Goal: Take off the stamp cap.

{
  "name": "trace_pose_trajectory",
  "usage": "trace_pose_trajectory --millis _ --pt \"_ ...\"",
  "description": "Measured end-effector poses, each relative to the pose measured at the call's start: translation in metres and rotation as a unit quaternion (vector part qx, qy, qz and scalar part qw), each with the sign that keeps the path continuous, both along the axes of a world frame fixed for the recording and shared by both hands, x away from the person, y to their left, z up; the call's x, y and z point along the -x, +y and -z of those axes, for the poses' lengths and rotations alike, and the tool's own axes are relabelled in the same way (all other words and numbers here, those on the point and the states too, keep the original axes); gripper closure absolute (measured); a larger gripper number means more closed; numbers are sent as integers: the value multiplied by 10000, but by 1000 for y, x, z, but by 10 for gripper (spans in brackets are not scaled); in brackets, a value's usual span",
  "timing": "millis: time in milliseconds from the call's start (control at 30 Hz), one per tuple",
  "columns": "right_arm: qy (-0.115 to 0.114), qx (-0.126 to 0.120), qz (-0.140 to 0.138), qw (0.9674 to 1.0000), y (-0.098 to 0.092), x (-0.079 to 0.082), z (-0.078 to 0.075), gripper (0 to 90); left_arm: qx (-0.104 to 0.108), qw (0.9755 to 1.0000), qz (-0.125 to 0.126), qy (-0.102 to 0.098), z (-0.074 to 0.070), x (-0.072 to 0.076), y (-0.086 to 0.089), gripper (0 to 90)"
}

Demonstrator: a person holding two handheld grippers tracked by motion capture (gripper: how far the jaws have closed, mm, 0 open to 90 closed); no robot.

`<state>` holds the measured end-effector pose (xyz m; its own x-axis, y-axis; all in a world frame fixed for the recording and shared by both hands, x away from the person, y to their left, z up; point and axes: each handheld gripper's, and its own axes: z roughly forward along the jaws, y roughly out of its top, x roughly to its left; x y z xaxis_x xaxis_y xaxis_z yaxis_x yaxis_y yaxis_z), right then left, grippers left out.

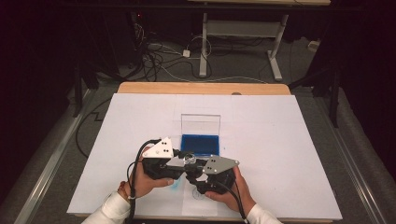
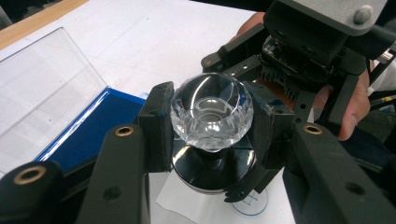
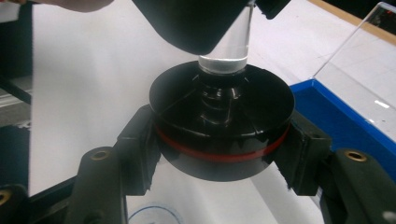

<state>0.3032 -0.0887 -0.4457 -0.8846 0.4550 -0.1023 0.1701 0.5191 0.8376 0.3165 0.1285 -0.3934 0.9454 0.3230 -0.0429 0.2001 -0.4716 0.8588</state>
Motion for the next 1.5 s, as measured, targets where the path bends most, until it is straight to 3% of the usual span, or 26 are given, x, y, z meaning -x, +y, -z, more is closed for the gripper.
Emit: trace_pose_trajectory --millis 300,900,1500 --pt "227 -80 -29 9997 0 -1 0 389 -18 10000 -13 -28 1 1 -1 549" --pt "234 -86 0 9997 -1 -1 -2 389 65 9999 -97 -96 0 4 1 550" --pt "506 -273 -59 9983 -2 -3 -2 388 132 9995 -152 -223 2 8 1 551"
